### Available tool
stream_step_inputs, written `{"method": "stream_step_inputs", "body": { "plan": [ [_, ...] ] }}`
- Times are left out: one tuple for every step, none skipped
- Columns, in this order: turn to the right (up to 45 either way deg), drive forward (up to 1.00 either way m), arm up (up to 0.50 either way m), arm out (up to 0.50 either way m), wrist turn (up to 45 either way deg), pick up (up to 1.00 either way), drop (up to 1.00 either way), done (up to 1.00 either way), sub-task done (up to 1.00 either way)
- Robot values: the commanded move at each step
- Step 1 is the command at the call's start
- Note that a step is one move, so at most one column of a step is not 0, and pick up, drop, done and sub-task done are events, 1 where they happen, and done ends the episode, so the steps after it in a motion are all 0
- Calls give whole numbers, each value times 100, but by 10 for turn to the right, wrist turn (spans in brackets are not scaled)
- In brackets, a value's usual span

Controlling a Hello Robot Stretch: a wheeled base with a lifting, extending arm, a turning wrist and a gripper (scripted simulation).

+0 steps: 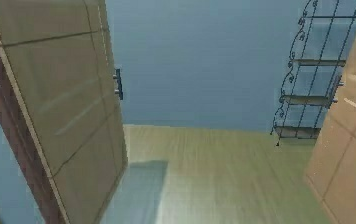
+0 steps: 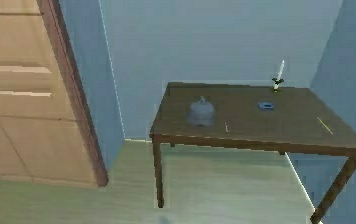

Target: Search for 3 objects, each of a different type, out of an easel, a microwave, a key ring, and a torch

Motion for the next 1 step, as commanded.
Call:
{"method": "stream_step_inputs", "body": {
  "plan": [
    [0, 100, 0, 0, 0, 0, 0, 0, 0]
  ]
}}
